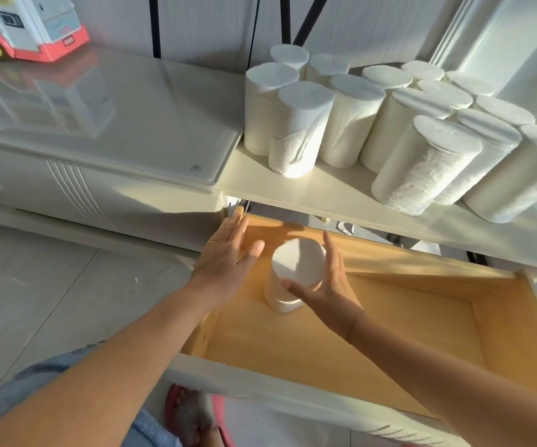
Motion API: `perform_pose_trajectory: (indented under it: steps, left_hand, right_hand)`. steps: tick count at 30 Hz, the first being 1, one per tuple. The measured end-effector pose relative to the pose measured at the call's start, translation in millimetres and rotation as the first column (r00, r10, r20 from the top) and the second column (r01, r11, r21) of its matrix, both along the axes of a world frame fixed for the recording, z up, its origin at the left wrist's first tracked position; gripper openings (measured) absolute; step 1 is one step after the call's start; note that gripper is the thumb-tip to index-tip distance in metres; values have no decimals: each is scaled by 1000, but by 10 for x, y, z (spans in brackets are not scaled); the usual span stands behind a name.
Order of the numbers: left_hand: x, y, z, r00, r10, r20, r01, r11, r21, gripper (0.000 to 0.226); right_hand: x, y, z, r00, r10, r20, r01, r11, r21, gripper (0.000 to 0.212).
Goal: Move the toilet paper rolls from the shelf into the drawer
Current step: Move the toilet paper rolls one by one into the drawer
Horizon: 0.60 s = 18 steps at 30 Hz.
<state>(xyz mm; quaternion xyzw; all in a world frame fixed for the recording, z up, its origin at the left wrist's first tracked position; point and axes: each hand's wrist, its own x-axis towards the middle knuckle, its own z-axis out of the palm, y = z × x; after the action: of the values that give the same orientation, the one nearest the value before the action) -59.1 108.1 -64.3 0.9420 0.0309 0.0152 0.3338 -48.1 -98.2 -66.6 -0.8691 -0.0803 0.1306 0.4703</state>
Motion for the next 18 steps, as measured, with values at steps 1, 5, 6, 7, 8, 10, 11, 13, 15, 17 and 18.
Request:
perform_pose_trajectory:
  steps: [1, 5, 6, 7, 8, 10, 11, 13, 15, 17, 18]
  left_hand:
    - [8, 2, 2, 1000, -2, 1, 2, 1000, -4, 66]
    - [20, -4, 11, 999, 32, -42, -35, 997, -69, 64]
    - [21, -6, 15, 998, 40, -51, -45, 995, -93, 63]
    - [26, -9, 20, 998, 44, -50, -49, 993, -111, 62]
    - [31, -11, 26, 998, 43, -42, -47, 992, -117, 62]
    - [36, -19, 38, 999, 35, -18, -37, 994, -102, 62]
    - [35, -23, 42, 999, 32, -9, -33, 995, -97, 62]
    - [30, -26, 43, 1000, 22, 5, -22, 995, -96, 62]
    - [30, -20, 35, 1000, 11, 24, -9, 997, -80, 62]
    - [49, -2, 24, 999, -5, 50, 8, 998, -59, 61]
    - [62, 8, 19, 998, -14, 62, 18, 999, -51, 59]
  right_hand:
    - [-4, -42, 27, 997, -23, -76, 22, 1000, -19, 102]
    - [52, -71, 156, 796, -71, -600, 182, 975, 126, 69]
    - [59, -20, 188, 710, -32, -703, 272, 934, 232, 64]
    - [73, 43, 203, 650, -6, -760, 362, 882, 303, 61]
    - [90, 115, 210, 605, 0, -796, 450, 825, 342, 61]
    - [118, 275, 218, 534, 0, -846, 599, 706, 378, 61]
    - [133, 352, 225, 511, 8, -860, 640, 664, 387, 59]
    - [154, 489, 249, 516, 29, -856, 634, 659, 405, 51]
    - [164, 582, 256, 559, 52, -828, 561, 711, 424, 33]
    - [167, 604, 244, 585, 76, -807, 508, 742, 438, 19]
    - [168, 585, 242, 594, 83, -800, 480, 762, 435, 20]
